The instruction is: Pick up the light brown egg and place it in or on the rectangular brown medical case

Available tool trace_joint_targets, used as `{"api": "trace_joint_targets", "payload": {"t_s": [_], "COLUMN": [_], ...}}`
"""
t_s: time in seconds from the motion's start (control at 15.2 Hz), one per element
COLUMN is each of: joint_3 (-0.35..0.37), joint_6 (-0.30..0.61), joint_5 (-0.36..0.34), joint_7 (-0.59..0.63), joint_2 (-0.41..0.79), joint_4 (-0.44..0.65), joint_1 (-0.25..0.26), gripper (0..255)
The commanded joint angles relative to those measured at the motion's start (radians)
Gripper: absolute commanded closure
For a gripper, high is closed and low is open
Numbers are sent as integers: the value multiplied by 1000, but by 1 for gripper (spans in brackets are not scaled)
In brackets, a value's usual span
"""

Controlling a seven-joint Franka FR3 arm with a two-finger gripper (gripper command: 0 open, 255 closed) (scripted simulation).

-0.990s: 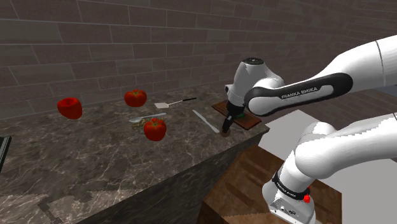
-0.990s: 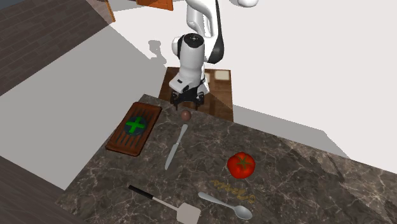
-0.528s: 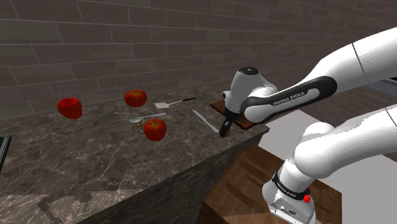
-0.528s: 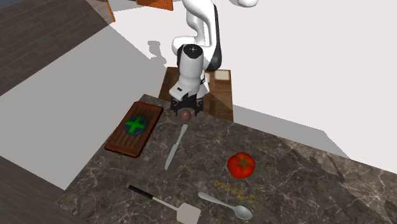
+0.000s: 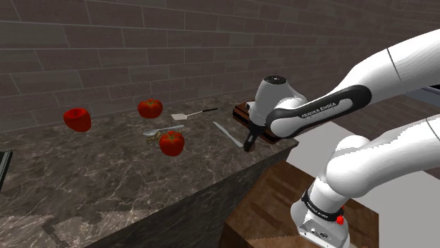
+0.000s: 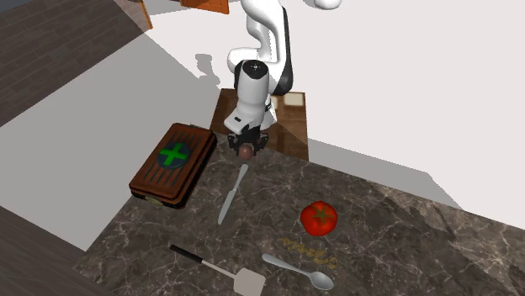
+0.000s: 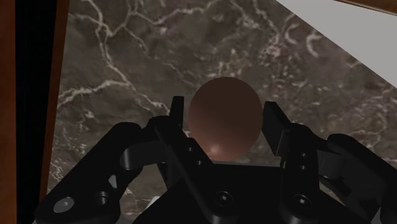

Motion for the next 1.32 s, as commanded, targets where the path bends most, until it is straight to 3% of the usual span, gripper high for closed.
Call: {"api": "trace_joint_targets", "payload": {"t_s": [0.0, 0.53, 1.25], "joint_3": [0, 0, -12], "joint_6": [0, 0, -210], "joint_5": [0, 0, 24], "joint_7": [0, 0, -31], "joint_2": [0, 0, -127], "joint_4": [0, 0, 83], "joint_1": [0, 0, 19], "gripper": [255, 255, 255]}}
